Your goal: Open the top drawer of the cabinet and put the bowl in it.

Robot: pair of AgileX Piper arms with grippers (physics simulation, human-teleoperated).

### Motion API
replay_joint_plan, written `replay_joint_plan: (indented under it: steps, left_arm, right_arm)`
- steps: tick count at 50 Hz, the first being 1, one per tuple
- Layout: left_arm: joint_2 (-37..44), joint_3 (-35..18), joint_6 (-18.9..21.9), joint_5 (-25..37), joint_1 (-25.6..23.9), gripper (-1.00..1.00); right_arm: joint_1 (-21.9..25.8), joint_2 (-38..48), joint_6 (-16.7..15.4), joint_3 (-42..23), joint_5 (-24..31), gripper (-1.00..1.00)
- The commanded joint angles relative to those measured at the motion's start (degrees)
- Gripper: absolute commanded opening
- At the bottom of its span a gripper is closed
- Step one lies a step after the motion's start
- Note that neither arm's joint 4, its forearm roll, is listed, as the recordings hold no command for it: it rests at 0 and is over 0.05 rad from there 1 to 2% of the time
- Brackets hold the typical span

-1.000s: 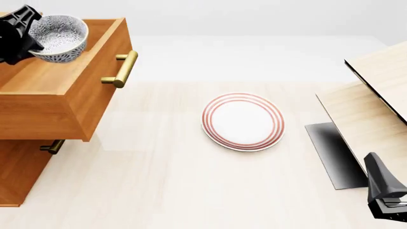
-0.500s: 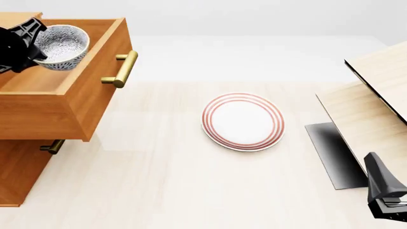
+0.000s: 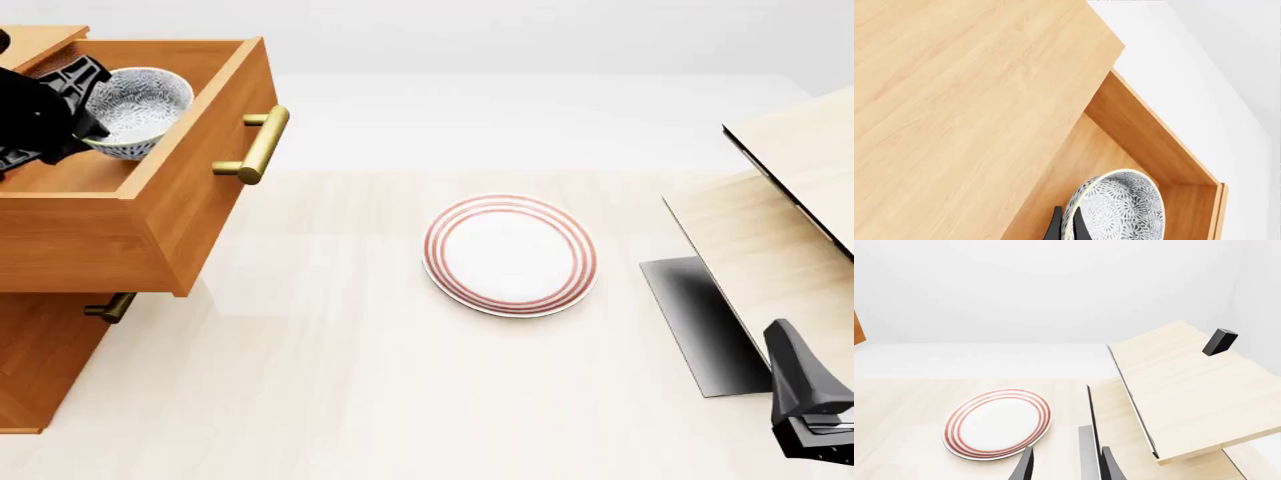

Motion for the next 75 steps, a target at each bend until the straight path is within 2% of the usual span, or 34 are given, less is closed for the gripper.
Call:
replay_joint_plan:
  steps: [1, 2, 35, 58, 75]
  left_arm:
    - [0.5, 0.2, 0.3, -0.7, 0.0, -1.00]
    - [0.5, 0.1, 0.4, -0.7, -0.2, 1.00]
    - [-6.5, -2.5, 3.5, 7.3, 0.1, 1.00]
    - [-12.9, -3.3, 3.9, 11.8, -1.3, 1.00]
    - [-20.1, -5.3, 5.6, 18.9, -0.8, 1.00]
  right_arm:
    - [0.0, -0.3, 0.0, 0.1, 0.3, 1.00]
    - [0.0, -0.3, 0.0, 0.1, 0.2, 1.00]
    - [0.0, -0.4, 0.0, 0.0, 0.4, 1.00]
    - [0.0, -0.4, 0.0, 0.0, 0.4, 1.00]
    - [0.0, -0.4, 0.0, 0.0, 0.4, 1.00]
